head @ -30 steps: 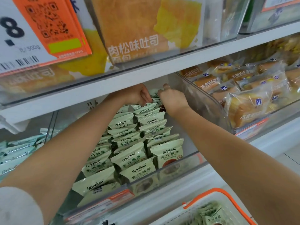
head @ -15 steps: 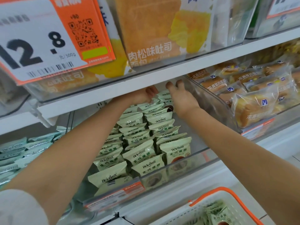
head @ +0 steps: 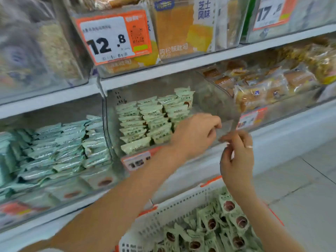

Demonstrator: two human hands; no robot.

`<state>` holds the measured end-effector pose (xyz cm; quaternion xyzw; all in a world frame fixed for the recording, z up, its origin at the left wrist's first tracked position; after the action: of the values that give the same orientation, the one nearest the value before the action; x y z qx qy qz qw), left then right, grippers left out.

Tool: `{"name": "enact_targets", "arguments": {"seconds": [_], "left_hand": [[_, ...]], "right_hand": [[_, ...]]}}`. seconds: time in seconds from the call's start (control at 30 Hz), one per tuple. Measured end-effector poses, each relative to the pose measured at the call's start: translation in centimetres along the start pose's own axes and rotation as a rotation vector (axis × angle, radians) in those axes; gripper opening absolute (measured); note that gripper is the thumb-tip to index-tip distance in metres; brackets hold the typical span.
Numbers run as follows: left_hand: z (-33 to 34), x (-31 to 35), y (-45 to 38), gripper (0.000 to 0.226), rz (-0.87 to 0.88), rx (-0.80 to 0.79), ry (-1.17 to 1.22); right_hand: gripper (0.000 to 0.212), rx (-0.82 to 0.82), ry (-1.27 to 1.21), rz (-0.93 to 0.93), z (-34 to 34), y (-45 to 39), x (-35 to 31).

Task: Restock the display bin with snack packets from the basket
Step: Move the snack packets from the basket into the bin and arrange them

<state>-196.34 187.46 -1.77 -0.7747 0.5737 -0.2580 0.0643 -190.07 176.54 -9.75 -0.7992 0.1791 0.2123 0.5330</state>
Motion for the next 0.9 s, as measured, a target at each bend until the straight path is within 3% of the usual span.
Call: {"name": "enact_targets", "arguments": {"seconds": [0.1, 0.33, 0.4, 0.5, 0.63, 0.77, 0.9], "left_hand": [[3.2, 2.1, 6.0, 0.017, 0.002, -0.068, 0.097], [13.6, -1.1, 21.1, 0.026, -0.379, -0.569, 0.068], [15.9, -3.1, 25.6, 0.023, -0.552, -0.654, 0.057], [18.2, -5.3, 30.4, 0.028, -0.737, -0.795, 0.032], [19.9, -6.4, 32.0, 0.036, -0.812, -0.891, 0.055], [20.8, -6.4, 32.7, 0.022, -0.811, -0.94, 0.085], [21.2, -6.9, 33.8, 0.026, -0.832, -0.874, 0.111]], "right_hand": [[0.031, -0.105, 0.018, 0.136, -1.6, 7.3, 0.6], [0.038, -1.147, 0.146, 0.612, -1.8, 26.6, 2.2], [0.041, -1.336, 0.082, 0.71, -1.3, 30.2, 1.6], [0.055, -1.481, 0.07, 0.781, -0.2, 33.9, 0.8], [0.079, -1.671, 0.205, 0.702, 1.3, 36.6, 1.2], [0.061, -1.844, 0.354, 0.497, 3.0, 37.6, 2.1], [0.044, -1.949, 0.384, 0.384, 3.4, 38.4, 2.7]]}}
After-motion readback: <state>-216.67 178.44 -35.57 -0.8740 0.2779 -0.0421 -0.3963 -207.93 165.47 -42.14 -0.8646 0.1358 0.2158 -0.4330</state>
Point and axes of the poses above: each hand's wrist, its own y-axis away from the middle knuckle, its own z-axis out of the palm, x = y × z, the point moved 2 cm from there along -y, towards the middle knuckle, and after that the axes turned 11 degrees about -z, right-handed, at the moved point
